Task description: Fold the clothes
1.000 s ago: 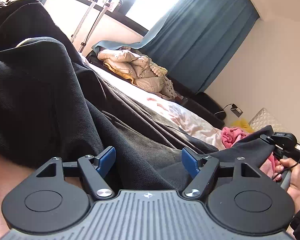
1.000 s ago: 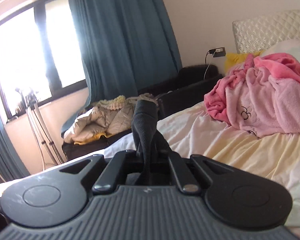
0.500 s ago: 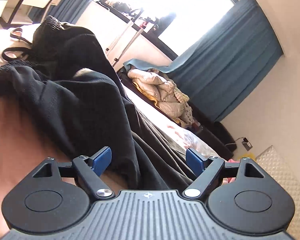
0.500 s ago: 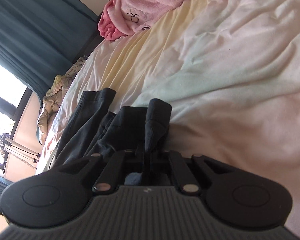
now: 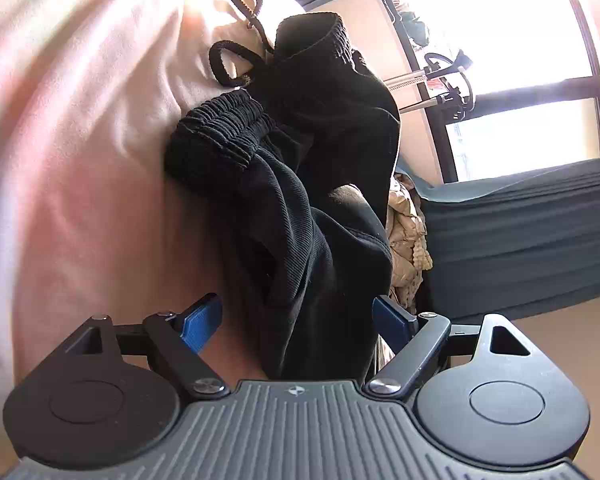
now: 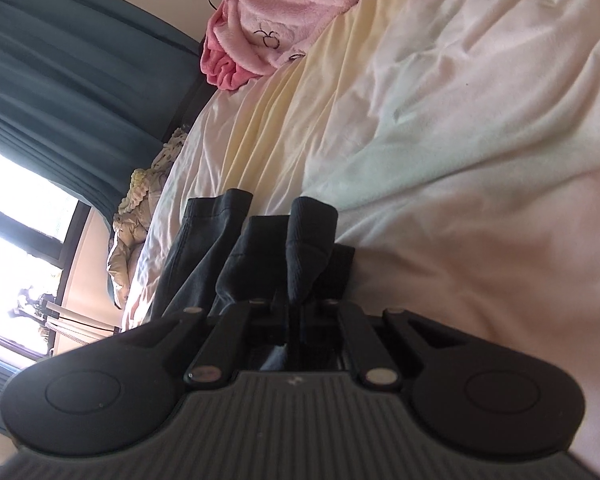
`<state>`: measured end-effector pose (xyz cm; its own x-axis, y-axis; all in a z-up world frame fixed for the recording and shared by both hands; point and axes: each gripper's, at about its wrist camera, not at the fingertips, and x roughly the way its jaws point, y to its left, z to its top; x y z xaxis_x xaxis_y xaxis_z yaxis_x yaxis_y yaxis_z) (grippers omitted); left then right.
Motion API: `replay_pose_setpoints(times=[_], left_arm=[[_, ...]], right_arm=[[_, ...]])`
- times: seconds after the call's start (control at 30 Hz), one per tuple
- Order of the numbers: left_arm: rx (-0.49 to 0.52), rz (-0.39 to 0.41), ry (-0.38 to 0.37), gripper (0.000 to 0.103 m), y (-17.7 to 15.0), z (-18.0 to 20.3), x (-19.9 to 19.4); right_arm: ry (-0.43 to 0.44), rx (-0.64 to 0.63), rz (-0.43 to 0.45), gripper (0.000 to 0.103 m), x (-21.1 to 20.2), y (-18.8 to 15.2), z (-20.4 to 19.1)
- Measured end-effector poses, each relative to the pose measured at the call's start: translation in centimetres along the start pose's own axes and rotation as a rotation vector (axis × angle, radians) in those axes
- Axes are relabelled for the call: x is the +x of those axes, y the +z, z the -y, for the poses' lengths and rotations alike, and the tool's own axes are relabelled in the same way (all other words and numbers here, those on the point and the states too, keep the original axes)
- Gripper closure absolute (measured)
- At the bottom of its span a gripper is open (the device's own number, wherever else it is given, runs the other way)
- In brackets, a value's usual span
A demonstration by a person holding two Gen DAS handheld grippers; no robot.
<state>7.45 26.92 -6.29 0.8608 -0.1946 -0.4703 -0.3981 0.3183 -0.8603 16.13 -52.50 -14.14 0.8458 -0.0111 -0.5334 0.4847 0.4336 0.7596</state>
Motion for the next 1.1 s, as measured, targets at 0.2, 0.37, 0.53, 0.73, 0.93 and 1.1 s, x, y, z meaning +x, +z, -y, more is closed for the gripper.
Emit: replay_pose_setpoints(times=[0.2,0.37,0.53,0.73,0.93,1.1], left_arm=[[0.017,0.088,0.07,0.051,3.1,0.4,4.1],[0.124,0.141,0.144,0.095,4.5,2.9,3.7],[0.204,0.234,0.091,0.097,6.6,6.7,-1.5],[0.166,0.266,0.076,0.098,8.5,5.3,-9.3],[0.129,0.21,0.176,0.098,6.8,-0.5,-10.8],[0.072,0.23,0.186,0.098,6.4,-2.6,-11.0]], right_arm=[[-0.009,-0.011,0.017,0.098,1.0,-0.1,-0.5],[-0.01,-0.015,0.033,0.099,2.6,0.1,-1.3],[0.213,0.108,0.141,0.1,1.3,2.6,-2.1],[0.272,0.135,0.21,0.1,-1.2,4.6,-2.4],[-0.054,0.259,0.026,0.1,0.4,3.3,3.5],[-0.087,0.259,0.016,0.099,-0.1,3.1,3.5]])
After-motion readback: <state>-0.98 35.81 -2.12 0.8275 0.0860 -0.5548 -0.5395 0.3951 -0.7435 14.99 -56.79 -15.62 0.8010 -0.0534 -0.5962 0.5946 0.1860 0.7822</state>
